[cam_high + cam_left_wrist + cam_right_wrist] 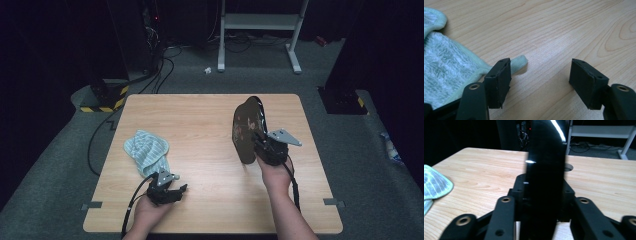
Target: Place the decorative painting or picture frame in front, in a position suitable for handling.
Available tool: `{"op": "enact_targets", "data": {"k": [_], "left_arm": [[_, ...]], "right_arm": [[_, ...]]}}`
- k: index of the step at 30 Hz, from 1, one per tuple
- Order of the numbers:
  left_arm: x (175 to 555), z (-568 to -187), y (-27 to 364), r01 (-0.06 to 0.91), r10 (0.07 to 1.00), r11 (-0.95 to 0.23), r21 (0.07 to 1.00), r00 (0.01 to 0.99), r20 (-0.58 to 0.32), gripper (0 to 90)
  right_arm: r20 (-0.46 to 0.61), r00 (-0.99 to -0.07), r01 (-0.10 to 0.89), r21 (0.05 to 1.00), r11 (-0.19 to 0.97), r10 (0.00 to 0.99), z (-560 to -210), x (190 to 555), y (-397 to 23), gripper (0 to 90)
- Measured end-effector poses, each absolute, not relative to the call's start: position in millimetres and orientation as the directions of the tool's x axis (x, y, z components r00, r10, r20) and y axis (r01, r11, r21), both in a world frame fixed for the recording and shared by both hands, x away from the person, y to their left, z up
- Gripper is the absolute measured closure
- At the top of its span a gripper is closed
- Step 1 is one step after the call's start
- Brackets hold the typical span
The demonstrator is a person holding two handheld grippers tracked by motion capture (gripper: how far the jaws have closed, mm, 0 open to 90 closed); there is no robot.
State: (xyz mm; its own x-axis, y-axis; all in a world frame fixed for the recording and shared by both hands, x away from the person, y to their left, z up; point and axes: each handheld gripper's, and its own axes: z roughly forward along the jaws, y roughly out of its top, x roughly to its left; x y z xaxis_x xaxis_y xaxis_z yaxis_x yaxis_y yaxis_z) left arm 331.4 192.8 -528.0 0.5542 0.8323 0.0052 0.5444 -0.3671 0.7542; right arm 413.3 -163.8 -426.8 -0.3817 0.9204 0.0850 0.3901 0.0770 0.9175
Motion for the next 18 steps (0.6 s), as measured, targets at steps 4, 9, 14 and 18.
{"op": "enact_targets", "data": {"k": [4,9,14,18], "left_arm": [[331.3,-528.1,192.7,0.544,0.832,-0.367,0.754,0.554,0.005,33.8],[331.3,-528.0,192.7,0.544,0.832,-0.368,0.754,0.554,0.006,33.8],[331.3,-528.1,192.7,0.544,0.832,-0.367,0.754,0.554,0.005,33.8],[331.1,-528.1,192.6,0.545,0.832,-0.366,0.754,0.555,0.003,33.8]], "right_arm": [[0.079,-0.384,0.388,0.918,0.084,0.92,-426.4,413.8,-164.2,76.8],[0.079,-0.397,0.382,0.92,0.086,0.914,-427.0,415.4,-165.0,77.6],[0.071,-0.394,0.39,0.916,0.097,0.916,-430.4,420.3,-162.5,72.9],[0.078,-0.402,0.389,0.916,0.093,0.912,-432.3,422.7,-161.3,73.4]]}}
